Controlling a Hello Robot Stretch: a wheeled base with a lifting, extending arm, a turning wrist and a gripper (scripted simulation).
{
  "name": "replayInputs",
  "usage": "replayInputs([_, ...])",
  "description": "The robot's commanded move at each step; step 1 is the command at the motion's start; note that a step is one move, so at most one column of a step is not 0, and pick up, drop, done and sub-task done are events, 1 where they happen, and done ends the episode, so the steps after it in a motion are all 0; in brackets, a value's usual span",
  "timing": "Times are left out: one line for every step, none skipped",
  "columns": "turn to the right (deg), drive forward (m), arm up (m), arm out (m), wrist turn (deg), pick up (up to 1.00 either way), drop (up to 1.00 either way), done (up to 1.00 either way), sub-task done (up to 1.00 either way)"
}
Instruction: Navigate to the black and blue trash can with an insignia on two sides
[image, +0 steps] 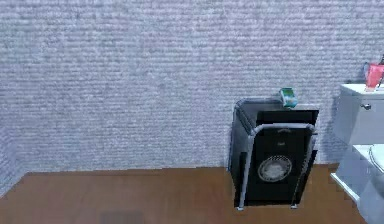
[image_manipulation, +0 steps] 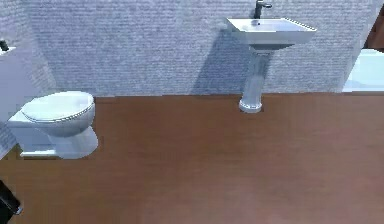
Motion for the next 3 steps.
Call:
replayInputs([0.0,0.4,0.0,0.0,0.0,0.0,0.0,0.0,0.0])
replayInputs([30.0,0.0,0.0,0.0,0.0,0.0,0.0,0.0,0.0])
replayInputs([0.0,0.0,0.0,0.0,0.0,0.0,0.0,1.0,0.0])
